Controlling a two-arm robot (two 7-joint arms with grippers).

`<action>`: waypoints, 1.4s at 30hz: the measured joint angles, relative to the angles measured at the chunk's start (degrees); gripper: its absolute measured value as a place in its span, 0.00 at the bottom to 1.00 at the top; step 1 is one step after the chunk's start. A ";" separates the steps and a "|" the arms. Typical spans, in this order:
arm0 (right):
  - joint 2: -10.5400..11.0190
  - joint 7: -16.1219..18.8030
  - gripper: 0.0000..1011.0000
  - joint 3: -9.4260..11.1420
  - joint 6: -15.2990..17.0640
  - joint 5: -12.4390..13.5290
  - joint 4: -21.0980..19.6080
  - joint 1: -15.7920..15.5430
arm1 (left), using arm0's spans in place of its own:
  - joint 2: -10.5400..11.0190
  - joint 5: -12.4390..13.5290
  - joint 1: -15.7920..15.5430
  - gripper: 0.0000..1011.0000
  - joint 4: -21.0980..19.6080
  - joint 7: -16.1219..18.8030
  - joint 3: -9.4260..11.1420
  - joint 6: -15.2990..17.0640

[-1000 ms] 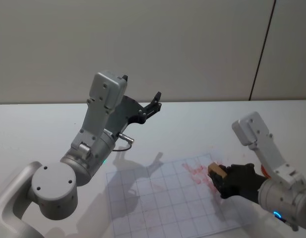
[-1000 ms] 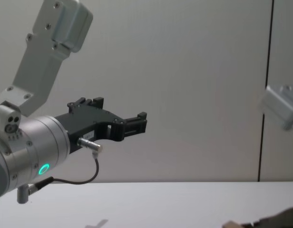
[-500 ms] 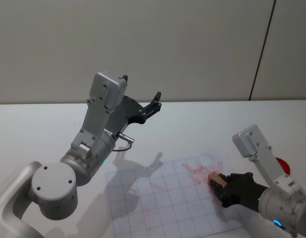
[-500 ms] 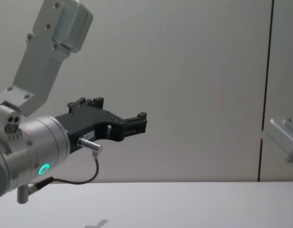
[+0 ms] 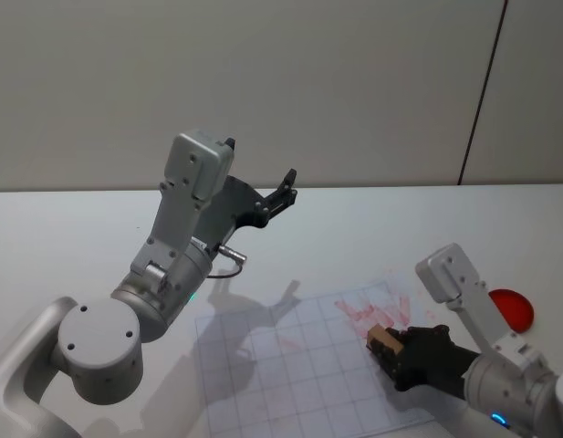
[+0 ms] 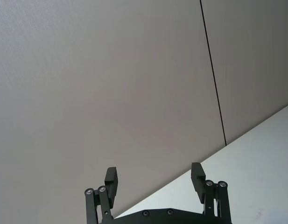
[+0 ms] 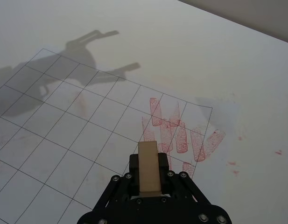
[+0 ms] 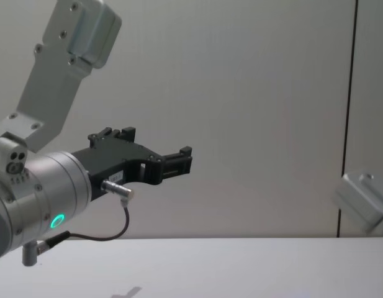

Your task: Use the one hand to pick up the stamp and affix it onto the A4 paper.

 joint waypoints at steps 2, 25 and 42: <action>-0.05 0.18 0.22 -0.09 -0.04 -0.16 0.24 0.06 | 0.00 0.00 0.00 0.99 0.00 0.00 0.00 0.00; -0.87 1.42 0.22 -0.88 2.73 -1.93 2.66 1.43 | 0.00 0.00 0.00 0.99 0.00 0.00 0.00 0.00; -1.74 1.17 0.22 -0.74 3.52 -0.49 0.92 2.81 | 0.00 0.00 0.00 0.99 0.00 0.00 0.00 0.00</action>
